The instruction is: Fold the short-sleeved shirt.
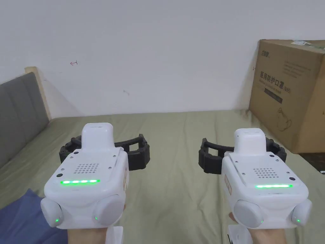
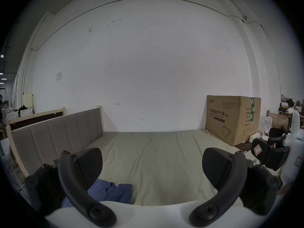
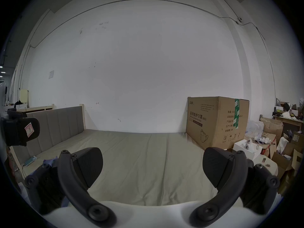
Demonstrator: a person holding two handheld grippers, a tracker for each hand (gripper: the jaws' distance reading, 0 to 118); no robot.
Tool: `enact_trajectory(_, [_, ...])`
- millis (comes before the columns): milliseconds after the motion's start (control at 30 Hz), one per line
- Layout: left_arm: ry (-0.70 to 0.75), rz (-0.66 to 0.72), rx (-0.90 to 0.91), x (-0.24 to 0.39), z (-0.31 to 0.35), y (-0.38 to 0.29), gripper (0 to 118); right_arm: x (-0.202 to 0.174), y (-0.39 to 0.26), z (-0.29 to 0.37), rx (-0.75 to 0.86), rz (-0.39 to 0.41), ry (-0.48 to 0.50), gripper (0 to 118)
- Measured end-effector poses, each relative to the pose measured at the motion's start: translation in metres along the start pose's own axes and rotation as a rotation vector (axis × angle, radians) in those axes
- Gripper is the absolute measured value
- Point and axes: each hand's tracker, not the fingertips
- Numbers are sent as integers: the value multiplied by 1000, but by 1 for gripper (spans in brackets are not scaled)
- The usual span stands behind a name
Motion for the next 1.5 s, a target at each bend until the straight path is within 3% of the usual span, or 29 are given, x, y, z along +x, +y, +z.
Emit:
enact_trajectory(267, [-16, 48, -13, -4, -2, -2, 118, 1, -1, -1, -7, -1, 6, 118])
enact_trajectory(1500, [-17, 25, -20, 0, 0, -4, 118, 4, -1, -2, -22, -18, 10, 118])
